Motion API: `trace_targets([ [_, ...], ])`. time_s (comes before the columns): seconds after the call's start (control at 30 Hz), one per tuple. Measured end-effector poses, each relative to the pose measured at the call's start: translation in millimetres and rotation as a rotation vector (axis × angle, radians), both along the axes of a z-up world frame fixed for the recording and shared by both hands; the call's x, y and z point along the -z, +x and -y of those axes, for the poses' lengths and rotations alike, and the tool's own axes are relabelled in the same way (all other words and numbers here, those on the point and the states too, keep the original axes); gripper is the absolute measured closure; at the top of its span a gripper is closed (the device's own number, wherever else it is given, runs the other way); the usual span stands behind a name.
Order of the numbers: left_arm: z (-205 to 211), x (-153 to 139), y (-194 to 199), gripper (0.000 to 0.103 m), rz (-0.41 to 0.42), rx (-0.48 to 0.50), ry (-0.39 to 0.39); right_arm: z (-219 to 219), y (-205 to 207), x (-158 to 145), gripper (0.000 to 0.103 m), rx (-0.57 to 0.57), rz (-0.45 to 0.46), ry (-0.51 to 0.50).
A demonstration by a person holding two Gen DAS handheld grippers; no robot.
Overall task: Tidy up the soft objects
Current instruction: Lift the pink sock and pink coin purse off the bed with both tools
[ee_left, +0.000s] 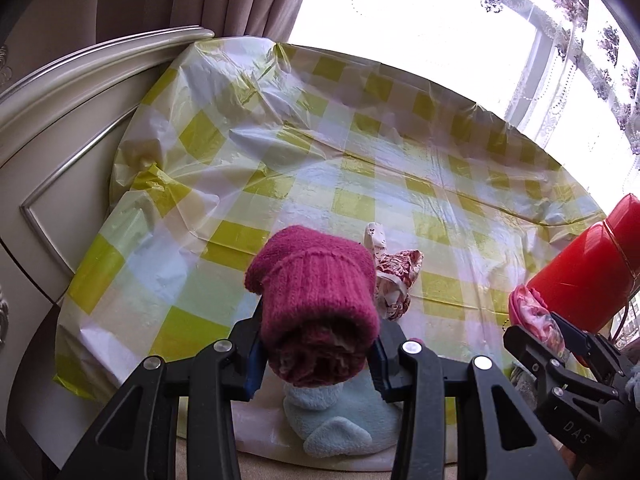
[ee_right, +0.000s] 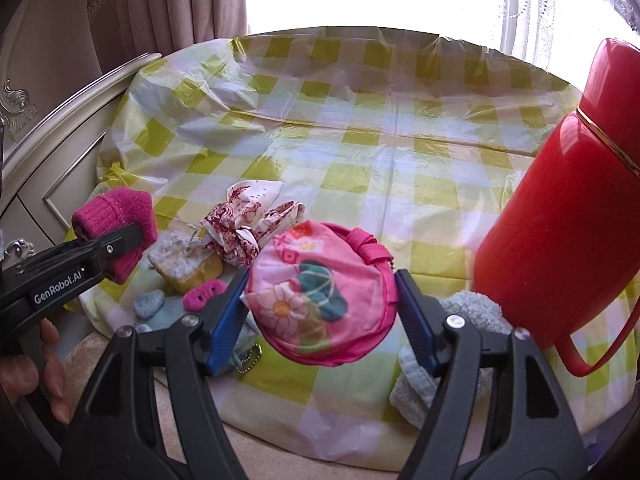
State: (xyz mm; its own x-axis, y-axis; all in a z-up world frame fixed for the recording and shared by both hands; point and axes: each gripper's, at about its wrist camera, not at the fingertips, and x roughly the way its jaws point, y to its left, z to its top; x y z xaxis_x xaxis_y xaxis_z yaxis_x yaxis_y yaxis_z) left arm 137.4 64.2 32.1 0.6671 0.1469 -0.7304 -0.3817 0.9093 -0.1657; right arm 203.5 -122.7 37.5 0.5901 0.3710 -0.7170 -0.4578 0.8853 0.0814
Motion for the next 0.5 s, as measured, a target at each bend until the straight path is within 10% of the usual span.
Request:
trace_targets([
  [0.5, 100.9, -7.5, -16.3, 0.060, -0.009, 0.218, 0.001, 81.9, -39.3, -6.8, 0.030, 0.110, -0.024, 0.000],
])
